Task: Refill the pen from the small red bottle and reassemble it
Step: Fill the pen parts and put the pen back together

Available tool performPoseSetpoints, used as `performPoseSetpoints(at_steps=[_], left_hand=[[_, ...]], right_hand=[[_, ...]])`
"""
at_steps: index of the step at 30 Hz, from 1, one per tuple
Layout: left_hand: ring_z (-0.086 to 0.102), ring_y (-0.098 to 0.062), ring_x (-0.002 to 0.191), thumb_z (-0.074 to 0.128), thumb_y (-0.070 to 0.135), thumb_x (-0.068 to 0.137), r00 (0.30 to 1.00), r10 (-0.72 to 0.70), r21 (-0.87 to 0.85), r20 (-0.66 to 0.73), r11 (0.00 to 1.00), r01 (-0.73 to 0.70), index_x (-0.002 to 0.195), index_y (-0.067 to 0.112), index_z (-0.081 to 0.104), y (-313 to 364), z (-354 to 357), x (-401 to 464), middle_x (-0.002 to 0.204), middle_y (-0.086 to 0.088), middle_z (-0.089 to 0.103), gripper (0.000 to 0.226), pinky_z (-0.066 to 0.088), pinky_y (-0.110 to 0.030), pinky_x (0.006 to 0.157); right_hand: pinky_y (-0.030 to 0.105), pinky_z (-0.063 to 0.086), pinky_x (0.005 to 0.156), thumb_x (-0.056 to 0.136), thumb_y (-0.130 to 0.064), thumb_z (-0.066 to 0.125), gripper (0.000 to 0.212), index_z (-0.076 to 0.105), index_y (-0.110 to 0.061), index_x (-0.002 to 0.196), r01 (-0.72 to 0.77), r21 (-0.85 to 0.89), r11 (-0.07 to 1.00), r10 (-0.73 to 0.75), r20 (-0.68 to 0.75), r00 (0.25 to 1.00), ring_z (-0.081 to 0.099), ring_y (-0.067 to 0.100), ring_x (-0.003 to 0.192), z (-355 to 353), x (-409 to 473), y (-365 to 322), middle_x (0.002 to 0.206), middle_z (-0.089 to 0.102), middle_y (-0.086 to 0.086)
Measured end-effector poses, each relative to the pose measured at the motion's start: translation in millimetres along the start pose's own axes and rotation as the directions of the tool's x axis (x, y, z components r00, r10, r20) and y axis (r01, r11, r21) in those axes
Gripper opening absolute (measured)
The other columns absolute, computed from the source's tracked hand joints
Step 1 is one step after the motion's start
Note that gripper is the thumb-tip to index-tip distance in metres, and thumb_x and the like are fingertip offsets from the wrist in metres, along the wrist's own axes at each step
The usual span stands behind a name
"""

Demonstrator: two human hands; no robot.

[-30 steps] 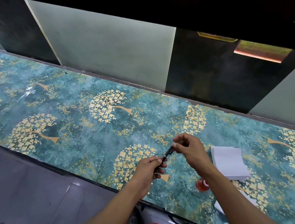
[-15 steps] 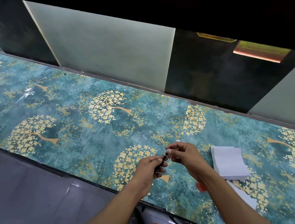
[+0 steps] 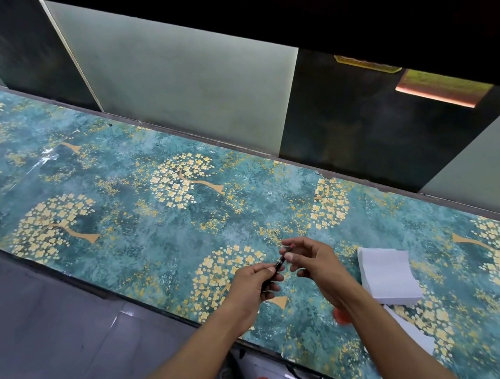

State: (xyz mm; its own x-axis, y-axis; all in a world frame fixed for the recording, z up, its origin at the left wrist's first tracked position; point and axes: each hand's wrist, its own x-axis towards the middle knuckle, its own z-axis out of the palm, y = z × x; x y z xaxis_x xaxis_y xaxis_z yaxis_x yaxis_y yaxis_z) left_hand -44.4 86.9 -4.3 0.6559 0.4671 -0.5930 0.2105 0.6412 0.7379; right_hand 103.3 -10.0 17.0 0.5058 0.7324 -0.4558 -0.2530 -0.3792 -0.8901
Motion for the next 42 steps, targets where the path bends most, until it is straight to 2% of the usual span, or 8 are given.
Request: performPoseSetpoints(at_steps=[8,15,19,22,28,35,38,42], left_hand=[[0.060,-0.012,0.060,0.055,0.005,0.099,1.000,0.007,0.004,0.014,1.000,-0.007,0.103,0.004,0.074,-0.9,2.9,-2.4,0.091,-0.013,0.070,0.019,0.044,-0.026,0.060],[0.061,-0.013,0.061,0.056,0.005,0.099,1.000,0.001,0.002,0.000,1.000,-0.001,0.103,0.004,0.075,-2.7,1.2,-0.4,0.081,-0.008,0.071,0.020,0.046,-0.023,0.057],[0.061,-0.013,0.063,0.057,0.004,0.098,1.000,0.011,0.025,0.009,1.000,-0.011,0.104,0.005,0.075,-2.3,2.8,-1.9,0.082,-0.007,0.072,0.019,0.046,-0.024,0.060],[0.061,-0.013,0.063,0.058,0.003,0.097,1.000,0.013,0.030,0.007,0.999,-0.013,0.103,0.008,0.074,-1.1,5.0,-2.2,0.084,-0.008,0.072,0.018,0.047,-0.024,0.059],[0.061,-0.013,0.062,0.057,0.003,0.098,1.000,0.006,0.020,-0.008,1.000,-0.006,0.110,0.000,0.071,3.6,5.7,-0.3,0.083,-0.007,0.071,0.019,0.048,-0.022,0.057],[0.061,-0.013,0.065,0.060,0.001,0.096,1.000,0.018,0.076,0.007,0.997,-0.018,0.108,0.007,0.070,2.3,7.2,-1.7,0.088,-0.008,0.072,0.017,0.049,-0.024,0.063],[0.062,-0.013,0.065,0.060,0.001,0.095,1.000,0.023,0.069,0.007,0.997,-0.023,0.107,0.005,0.070,2.5,7.5,-2.0,0.087,-0.008,0.072,0.016,0.049,-0.025,0.063],[0.063,-0.014,0.065,0.060,0.001,0.095,0.999,0.033,0.055,0.006,0.998,-0.034,0.102,0.009,0.071,5.0,6.9,-1.3,0.086,-0.008,0.072,0.015,0.050,-0.026,0.062]], right_hand=[[0.033,0.046,0.069,0.087,-0.016,0.081,0.014,0.075,-0.013,0.099,0.005,-0.043,0.999,-0.009,-0.077,0.997,0.061,0.014,0.068,0.5,2.7,3.9,0.083,0.070,0.007],[0.034,0.050,0.077,0.090,-0.007,0.075,0.029,0.073,-0.017,0.117,0.030,0.010,0.999,-0.030,-0.008,1.000,0.068,0.015,0.085,-0.9,0.4,4.7,0.105,0.080,0.004],[0.030,0.050,0.071,0.088,-0.012,0.080,0.018,0.078,-0.019,0.104,0.045,-0.042,0.998,-0.047,-0.062,0.997,0.061,0.015,0.074,-0.9,2.5,4.1,0.086,0.070,0.015],[0.023,0.048,0.062,0.088,-0.016,0.081,0.011,0.078,-0.017,0.098,0.044,-0.061,0.997,-0.050,-0.102,0.994,0.057,0.012,0.065,-0.9,3.8,4.3,0.079,0.063,0.010],[0.033,0.052,0.077,0.092,-0.015,0.076,0.027,0.073,-0.024,0.117,0.068,-0.008,0.998,-0.069,-0.049,0.996,0.068,0.013,0.084,-3.9,3.1,3.1,0.105,0.080,0.001],[0.031,0.050,0.072,0.087,-0.016,0.081,0.021,0.075,-0.019,0.107,0.070,-0.032,0.997,-0.073,-0.100,0.992,0.061,0.014,0.073,-2.4,6.1,2.1,0.078,0.063,0.009],[0.029,0.050,0.071,0.087,-0.023,0.081,0.021,0.075,-0.022,0.108,0.059,-0.043,0.997,-0.063,-0.095,0.994,0.064,0.008,0.069,-3.0,4.3,1.8,0.082,0.071,0.007],[0.034,0.051,0.076,0.090,-0.016,0.078,0.027,0.074,-0.024,0.116,0.080,-0.008,0.997,-0.080,-0.024,0.996,0.067,0.014,0.084,-5.8,4.0,3.8,0.102,0.080,0.005]])
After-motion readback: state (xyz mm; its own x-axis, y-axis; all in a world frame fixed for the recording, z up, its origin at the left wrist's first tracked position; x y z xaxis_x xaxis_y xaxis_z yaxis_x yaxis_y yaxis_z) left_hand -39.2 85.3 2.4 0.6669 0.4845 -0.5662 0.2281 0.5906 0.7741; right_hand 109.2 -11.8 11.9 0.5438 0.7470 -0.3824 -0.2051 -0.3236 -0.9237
